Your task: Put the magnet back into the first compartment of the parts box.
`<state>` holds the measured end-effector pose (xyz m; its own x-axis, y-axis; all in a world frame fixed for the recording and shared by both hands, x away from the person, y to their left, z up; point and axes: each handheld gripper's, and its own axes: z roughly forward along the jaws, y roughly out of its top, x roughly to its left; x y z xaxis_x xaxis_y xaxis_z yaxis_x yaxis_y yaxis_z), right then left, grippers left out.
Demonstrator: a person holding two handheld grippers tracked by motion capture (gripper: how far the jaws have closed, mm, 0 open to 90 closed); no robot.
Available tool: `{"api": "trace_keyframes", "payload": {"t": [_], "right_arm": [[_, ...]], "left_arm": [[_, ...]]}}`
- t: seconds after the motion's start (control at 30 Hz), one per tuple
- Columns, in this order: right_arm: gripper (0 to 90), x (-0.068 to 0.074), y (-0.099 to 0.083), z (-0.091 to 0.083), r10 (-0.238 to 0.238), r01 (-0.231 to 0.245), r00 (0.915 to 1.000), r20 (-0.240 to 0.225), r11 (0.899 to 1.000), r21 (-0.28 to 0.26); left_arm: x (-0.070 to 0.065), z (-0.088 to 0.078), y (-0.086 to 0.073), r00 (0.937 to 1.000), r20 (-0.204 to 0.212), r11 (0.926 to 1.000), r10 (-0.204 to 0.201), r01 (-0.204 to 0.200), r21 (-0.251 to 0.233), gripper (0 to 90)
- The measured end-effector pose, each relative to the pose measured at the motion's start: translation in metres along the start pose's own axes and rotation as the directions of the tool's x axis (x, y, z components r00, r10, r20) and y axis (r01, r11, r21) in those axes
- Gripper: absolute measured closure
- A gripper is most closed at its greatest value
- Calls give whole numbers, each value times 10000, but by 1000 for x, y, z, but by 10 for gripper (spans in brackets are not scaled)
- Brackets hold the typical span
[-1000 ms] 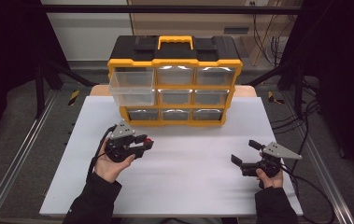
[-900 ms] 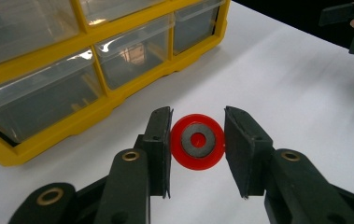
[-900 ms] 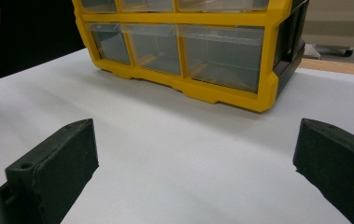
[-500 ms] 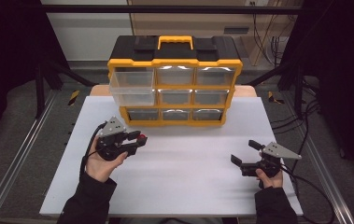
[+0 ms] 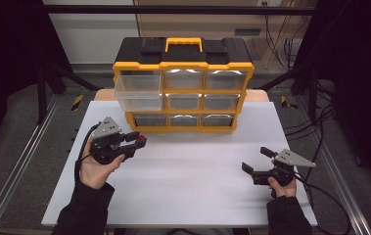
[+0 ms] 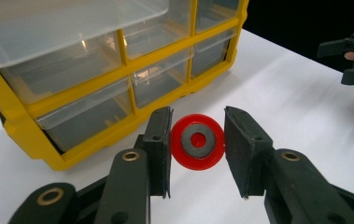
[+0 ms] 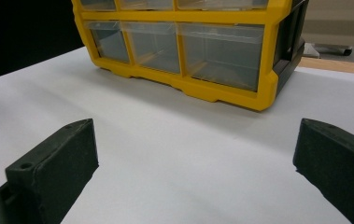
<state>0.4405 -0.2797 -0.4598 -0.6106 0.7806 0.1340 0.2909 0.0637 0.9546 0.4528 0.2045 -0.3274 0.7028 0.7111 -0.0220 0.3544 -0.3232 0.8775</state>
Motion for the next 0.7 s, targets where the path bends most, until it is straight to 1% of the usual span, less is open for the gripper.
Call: {"api": "trace_keyframes", "payload": {"t": [0.07, 0.23, 0.4, 0.7], "right_arm": [[4, 0, 0, 0, 38, -38, 10000, -5, 10000, 7], [4, 0, 0, 0, -45, 45, 10000, -3, 10000, -1], [4, 0, 0, 1, -24, 24, 10000, 9, 10000, -3], [4, 0, 0, 1, -101, 101, 9999, 34, 9999, -17]], "left_arm": [[2, -2, 2, 10000, -3, 10000, -5, 5, -72, 624], [6, -8, 7, 10000, -9, 9996, -76, 76, -258, 625], [8, -15, 14, 10000, -4, 9989, -10, 9, -460, 624], [11, -23, 25, 10000, -62, 9983, 48, -51, -587, 625]]}}
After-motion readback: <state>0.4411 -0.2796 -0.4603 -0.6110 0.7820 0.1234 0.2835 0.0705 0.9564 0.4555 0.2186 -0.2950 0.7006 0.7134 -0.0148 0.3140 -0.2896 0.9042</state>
